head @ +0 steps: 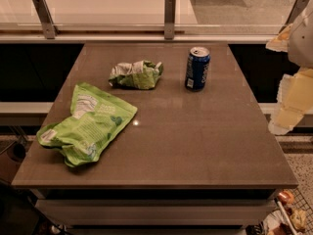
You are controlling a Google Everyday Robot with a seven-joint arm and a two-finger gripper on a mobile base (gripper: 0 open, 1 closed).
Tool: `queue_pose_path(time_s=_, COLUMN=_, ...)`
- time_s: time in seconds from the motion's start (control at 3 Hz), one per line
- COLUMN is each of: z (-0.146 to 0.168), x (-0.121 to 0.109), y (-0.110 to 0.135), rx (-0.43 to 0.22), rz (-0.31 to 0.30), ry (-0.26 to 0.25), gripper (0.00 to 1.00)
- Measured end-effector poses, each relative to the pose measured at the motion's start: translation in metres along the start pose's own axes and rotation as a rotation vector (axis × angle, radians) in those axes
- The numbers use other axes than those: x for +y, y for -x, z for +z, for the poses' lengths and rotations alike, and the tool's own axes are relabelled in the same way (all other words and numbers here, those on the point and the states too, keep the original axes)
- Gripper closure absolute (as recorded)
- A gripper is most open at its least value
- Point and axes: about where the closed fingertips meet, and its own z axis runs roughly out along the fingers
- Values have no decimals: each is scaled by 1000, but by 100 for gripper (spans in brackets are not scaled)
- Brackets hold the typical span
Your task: Knock pepsi can over
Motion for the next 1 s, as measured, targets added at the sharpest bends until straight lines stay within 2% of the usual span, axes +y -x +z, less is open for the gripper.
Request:
queue_pose_path(time_s=0.33, z=0, x=0, y=0, rx=-1, rz=0, ry=-1, gripper=0)
queue_pose_path(time_s=0.67, z=3, x=-20, y=-2, rx=-33, rz=27, ry=-10, gripper=0)
queue_pose_path(time_s=1.0, z=11, x=-44, y=-7, rx=-94, rz=94, ry=-32, gripper=0)
